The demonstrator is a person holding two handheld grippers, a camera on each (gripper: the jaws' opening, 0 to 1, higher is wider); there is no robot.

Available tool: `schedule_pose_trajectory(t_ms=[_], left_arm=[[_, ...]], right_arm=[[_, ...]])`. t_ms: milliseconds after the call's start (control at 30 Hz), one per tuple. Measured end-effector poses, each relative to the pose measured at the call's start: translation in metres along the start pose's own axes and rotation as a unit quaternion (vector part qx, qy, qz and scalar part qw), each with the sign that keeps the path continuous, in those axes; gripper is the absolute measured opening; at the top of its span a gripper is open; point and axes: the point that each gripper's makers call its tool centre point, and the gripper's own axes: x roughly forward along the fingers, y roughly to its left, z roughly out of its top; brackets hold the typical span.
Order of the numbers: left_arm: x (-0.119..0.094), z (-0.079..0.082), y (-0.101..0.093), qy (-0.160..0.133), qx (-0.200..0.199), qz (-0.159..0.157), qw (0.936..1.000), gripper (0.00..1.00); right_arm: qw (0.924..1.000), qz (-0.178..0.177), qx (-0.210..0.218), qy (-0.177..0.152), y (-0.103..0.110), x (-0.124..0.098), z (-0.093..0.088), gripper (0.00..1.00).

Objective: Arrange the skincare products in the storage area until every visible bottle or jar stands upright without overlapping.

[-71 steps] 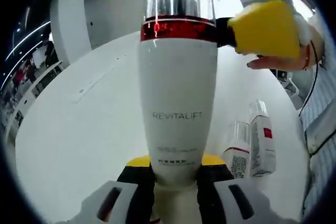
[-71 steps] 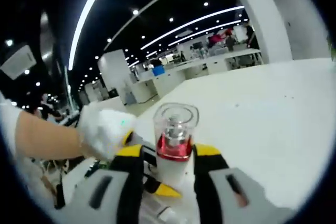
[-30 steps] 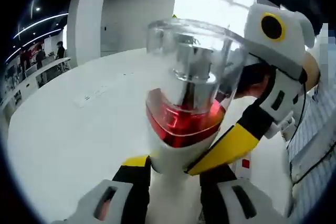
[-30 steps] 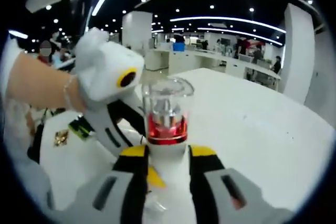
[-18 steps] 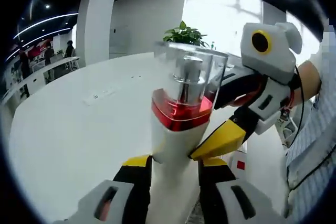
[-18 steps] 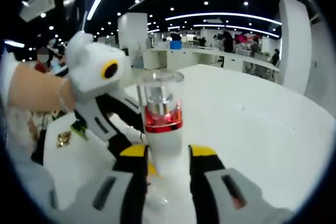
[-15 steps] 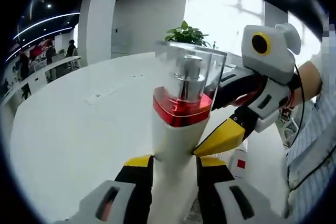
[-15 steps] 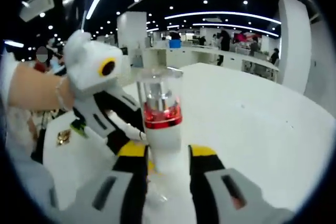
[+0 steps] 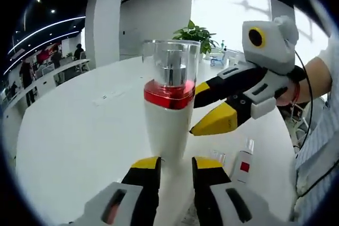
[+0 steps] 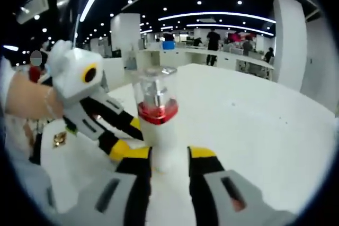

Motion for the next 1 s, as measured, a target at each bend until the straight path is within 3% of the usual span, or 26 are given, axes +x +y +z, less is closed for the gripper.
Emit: schedule_pose_trajectory(t_ms=[167,500,733,1000], left_arm=[[0.000,0.009,0.006,-0.021,-0.017,0.023,0.9994,0.23],[0.008,0.014,0.002,-0.031,-0.021,0.016,0.9992,0.23],[0.014,0.018,-0.001,-0.027,-0.017,0.022,0.9993,0.23],[0.012,0.021,-0.002,-0.024,-0.010,0.025,0.9993,0.23]], right_arm=[[0.9997,0.000,0.024,-0.008,0.004,-0.010,-0.006,0.25],[0.9924,-0.030,0.112,-0.039,-0.009,-0.059,-0.028,0.25],[0.9868,-0.050,0.149,-0.040,-0.018,-0.076,-0.045,0.25],[0.9787,-0.051,0.187,-0.066,-0.018,-0.087,-0.037,0.26]])
